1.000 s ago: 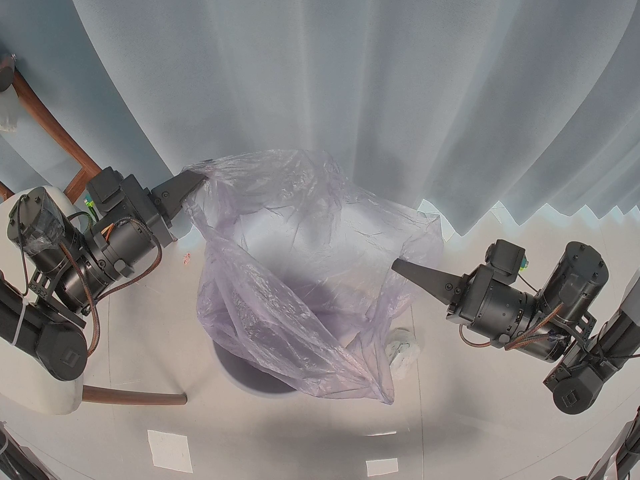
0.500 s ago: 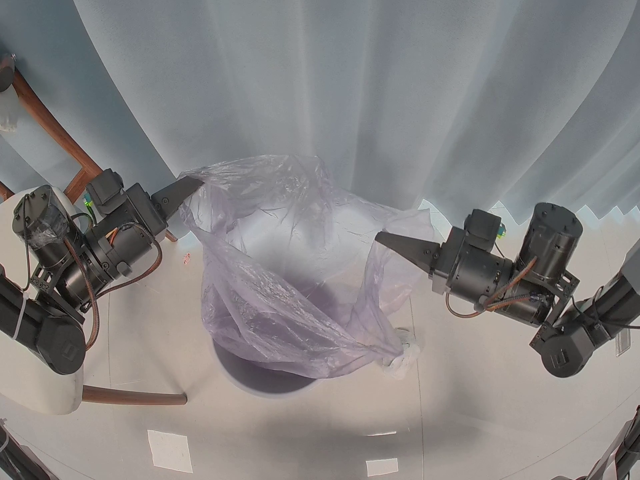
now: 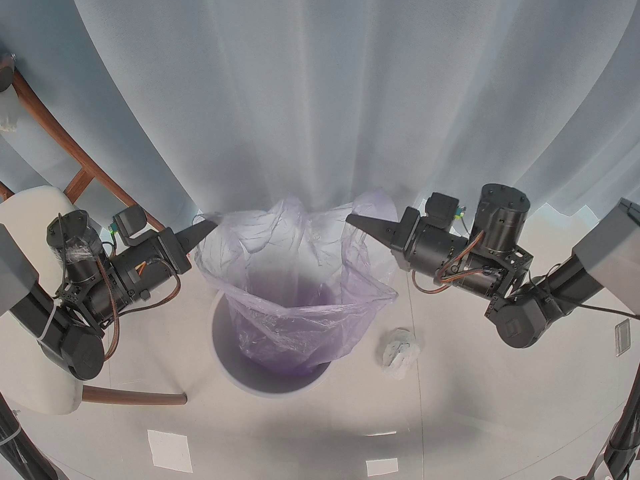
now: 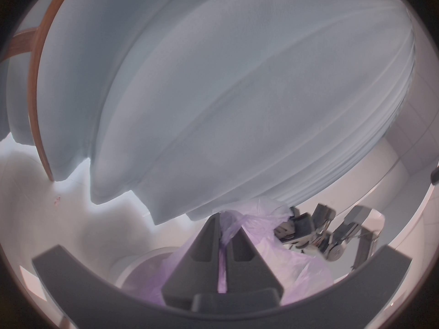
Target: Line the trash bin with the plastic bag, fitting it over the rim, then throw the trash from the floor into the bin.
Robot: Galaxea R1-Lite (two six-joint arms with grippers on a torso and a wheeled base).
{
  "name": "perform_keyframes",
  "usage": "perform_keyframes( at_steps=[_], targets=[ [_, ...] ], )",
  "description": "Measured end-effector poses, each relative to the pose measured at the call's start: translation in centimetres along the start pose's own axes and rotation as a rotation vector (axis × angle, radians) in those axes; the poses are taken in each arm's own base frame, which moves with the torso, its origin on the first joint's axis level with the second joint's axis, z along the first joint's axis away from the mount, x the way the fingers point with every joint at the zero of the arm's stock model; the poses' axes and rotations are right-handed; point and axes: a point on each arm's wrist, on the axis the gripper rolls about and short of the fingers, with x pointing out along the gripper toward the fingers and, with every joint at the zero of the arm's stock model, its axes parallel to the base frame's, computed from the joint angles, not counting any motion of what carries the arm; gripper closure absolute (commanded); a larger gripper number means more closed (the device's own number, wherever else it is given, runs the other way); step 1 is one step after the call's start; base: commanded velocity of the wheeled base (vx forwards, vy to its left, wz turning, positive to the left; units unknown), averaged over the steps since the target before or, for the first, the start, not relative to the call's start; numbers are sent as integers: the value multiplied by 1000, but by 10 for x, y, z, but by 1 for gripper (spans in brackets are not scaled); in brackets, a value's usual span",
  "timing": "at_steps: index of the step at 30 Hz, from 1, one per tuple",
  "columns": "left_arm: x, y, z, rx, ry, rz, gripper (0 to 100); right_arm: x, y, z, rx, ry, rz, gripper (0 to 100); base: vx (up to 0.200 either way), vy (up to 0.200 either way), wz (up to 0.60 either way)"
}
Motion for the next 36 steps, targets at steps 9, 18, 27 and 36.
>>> perform_keyframes(
  at_steps=[9, 18, 27, 36],
  targets=[
    [-6, 25, -17, 107, 52, 102, 100, 30, 14, -48, 20, 129, 57, 100, 0, 0, 0],
    [-17, 19, -6, 119, 33, 128, 100, 48, 47, -98, 33, 266, 135, 100, 0, 0, 0],
    [-29, 6, 6, 147, 1, 123, 100, 57, 54, -131, 57, 359, 137, 100, 0, 0, 0],
    [-29, 11, -3, 211, 39, 135, 100, 54, 15, -121, 73, 296, 38, 100, 0, 0, 0]
  ],
)
